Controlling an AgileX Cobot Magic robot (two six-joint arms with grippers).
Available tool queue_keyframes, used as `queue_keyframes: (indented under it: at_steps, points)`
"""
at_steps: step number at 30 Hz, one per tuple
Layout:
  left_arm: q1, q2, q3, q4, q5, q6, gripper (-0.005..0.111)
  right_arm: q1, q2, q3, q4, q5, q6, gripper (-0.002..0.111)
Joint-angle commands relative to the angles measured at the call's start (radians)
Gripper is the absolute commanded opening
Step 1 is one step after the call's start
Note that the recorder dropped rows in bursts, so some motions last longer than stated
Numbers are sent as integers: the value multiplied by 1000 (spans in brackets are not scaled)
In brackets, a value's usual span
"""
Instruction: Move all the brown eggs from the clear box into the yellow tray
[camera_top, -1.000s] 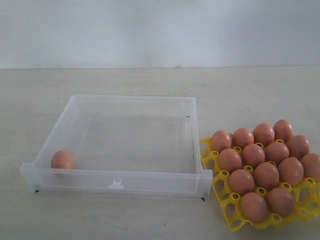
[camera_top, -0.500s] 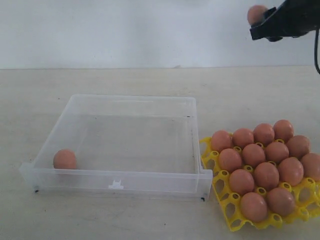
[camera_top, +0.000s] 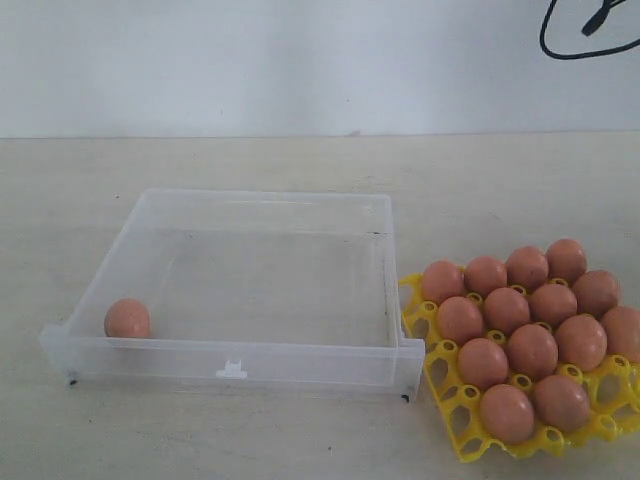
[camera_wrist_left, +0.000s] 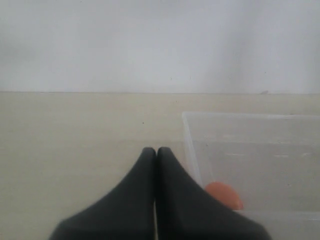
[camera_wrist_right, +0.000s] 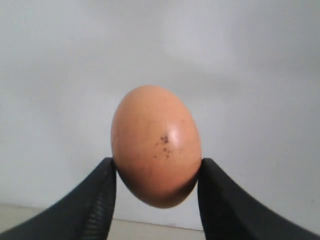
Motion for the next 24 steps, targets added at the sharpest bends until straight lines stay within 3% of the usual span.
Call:
queue_keyframes:
  at_steps: [1,6,9,12,15,18,22,24]
  points:
    - [-10,3,3,0,-6,2,-4,20,-12,-5,-208,151,-24,0]
    - [-10,3,3,0,-6,2,-4,136,-62,72,-585,58,-20,0]
    - [-10,3,3,0,-6,2,-4,232,-97,177,-798,-93,-34,0]
    - [-10,3,3,0,-8,2,-4,304,-130,306,-839,-432,-31,0]
    - [-10,3,3,0,-8,2,-4,353,-154,422,-667,-983,59,0]
    - [-10,3,3,0,-8,2,-4,342,-159,494,-614,-1306,237,0]
    - [-10,3,3,0,-8,2,-4,219,-159,514,-678,-1261,608,0]
    - [-10,3,3,0,-6,2,-4,121,-156,514,-761,-1153,991,0]
